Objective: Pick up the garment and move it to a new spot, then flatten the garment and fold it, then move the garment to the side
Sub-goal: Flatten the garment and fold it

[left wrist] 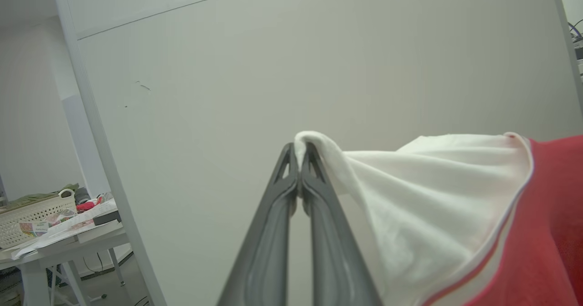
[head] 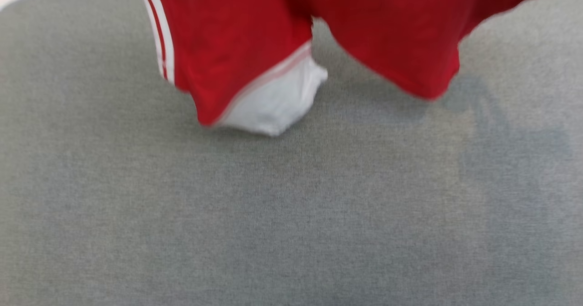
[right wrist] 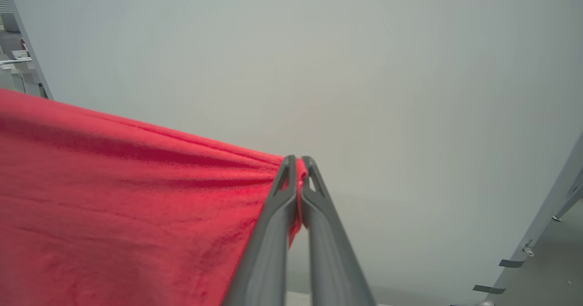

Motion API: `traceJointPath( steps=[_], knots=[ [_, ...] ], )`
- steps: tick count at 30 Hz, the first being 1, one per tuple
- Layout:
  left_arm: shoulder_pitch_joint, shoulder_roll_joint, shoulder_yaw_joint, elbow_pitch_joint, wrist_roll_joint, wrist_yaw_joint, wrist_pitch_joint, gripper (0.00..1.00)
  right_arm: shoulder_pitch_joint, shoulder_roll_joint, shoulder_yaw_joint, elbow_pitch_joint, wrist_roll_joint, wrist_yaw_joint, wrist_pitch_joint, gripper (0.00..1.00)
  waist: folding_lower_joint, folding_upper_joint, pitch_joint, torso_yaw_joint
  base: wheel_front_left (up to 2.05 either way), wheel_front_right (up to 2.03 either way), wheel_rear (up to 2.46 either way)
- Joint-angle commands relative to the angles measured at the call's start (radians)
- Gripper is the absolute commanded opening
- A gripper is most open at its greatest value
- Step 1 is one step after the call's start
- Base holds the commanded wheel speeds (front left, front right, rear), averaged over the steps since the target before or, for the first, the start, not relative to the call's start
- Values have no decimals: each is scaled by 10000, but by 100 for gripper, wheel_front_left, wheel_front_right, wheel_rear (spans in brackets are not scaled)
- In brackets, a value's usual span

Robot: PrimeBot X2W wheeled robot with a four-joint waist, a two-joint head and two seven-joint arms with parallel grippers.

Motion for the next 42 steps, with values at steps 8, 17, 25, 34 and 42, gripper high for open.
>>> traceJointPath(
  steps=[8, 17, 25, 34, 42],
  knots=[
    [-3451, -430, -454, 2303, 1045, -816, -182, 0, -2516, 100, 606, 1502, -686, -15, -773, 0, 0, 0, 2533, 79, 0, 0, 0],
    [-6707, -1109, -1155, 5502, 2390, -1238, -1654, 0, -4992, 584, 1029, 3757, -1315, -15, -2335, 0, 0, 0, 3640, -86, 0, 0, 0],
    [-7748, -1970, -812, 7641, 1935, -1375, -2996, 0, -6487, 1047, 717, 5528, -1883, -15, -4000, 0, 0, 0, 4109, 64, 0, 0, 0],
    [-5187, -2588, -539, 6652, 1213, -1423, -3052, 0, -5639, 1276, 1234, 6549, -1765, -15, -5411, 0, 0, 0, 3945, 363, 0, 0, 0],
    [-1384, -3177, -264, 5395, 584, -1425, -3054, 0, -3426, 1046, 2229, 6750, -1031, -15, -5909, 0, 0, 0, 3018, 458, 0, 0, 0]
  ],
)
